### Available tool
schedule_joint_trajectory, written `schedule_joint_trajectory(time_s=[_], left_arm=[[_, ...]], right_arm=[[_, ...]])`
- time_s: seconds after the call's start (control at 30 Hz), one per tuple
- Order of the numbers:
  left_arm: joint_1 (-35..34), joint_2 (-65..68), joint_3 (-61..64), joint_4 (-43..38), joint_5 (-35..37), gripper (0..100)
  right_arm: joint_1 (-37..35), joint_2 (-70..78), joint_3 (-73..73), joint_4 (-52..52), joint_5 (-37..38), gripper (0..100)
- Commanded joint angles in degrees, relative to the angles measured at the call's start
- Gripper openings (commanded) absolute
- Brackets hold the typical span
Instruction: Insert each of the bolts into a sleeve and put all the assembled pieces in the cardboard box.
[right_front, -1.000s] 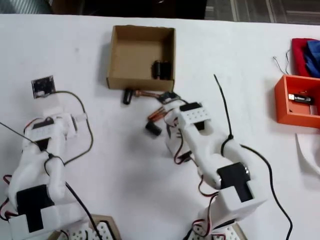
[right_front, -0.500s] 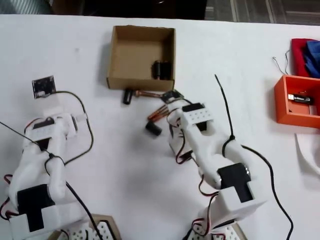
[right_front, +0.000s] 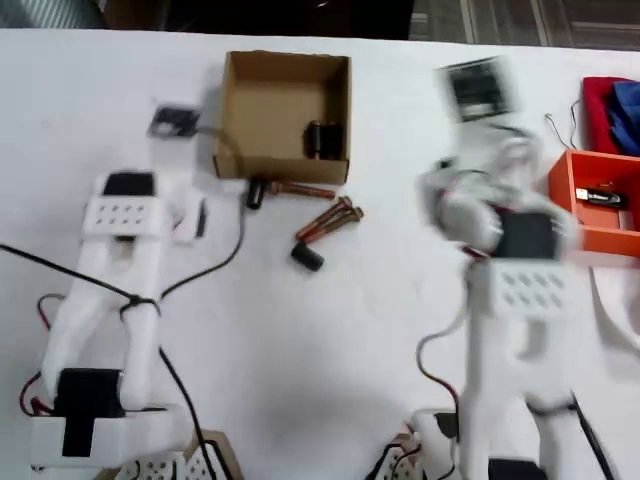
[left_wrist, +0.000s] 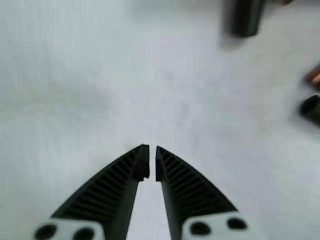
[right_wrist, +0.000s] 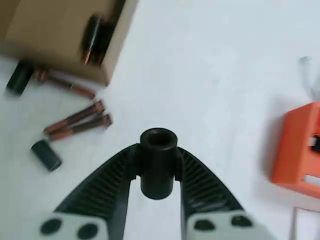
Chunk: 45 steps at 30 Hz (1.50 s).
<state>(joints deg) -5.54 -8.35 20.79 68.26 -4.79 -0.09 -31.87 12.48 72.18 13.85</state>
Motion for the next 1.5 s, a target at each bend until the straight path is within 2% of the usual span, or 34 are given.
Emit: schedule_joint_trajectory(time_s=[0.0,0.07,0.13,0.2,0.33,0.43,0.57,0.77,1.17,1.47], left_arm=[[6.8,-0.2,-6.5,-1.6,-0.5,6],[9.4,-0.1,-6.4,-3.2,-1.0,6],[12.6,1.3,-6.4,-3.3,-4.5,7],[16.0,4.8,-6.5,-3.3,-8.1,10],[20.0,15.6,-10.7,-3.3,-10.1,18],[20.1,23.2,-17.9,-1.4,-9.8,18],[21.6,30.0,-27.8,2.8,-9.8,12],[23.7,36.0,-37.8,3.6,-9.8,11],[30.4,43.8,-48.7,2.6,-9.8,15],[31.1,53.5,-58.6,2.8,-9.8,15]], right_arm=[[7.8,-4.0,-8.3,0.4,-3.3,2.2],[10.7,-3.9,-11.0,0.0,-6.1,2.2],[12.2,-3.9,-13.3,-0.5,-8.5,2.2],[12.6,-3.9,-15.6,-0.9,-11.4,2.2],[12.7,-2.9,-18.1,-2.1,-15.0,2.2],[12.7,-0.1,-20.1,-2.4,-15.2,2.2],[12.6,4.3,-22.7,-2.1,-15.2,2.2],[12.6,6.7,-23.0,-2.3,-15.2,2.2],[16.7,7.2,-24.1,-3.1,-15.2,2.2],[19.9,6.8,-24.2,-4.7,-15.2,2.2]])
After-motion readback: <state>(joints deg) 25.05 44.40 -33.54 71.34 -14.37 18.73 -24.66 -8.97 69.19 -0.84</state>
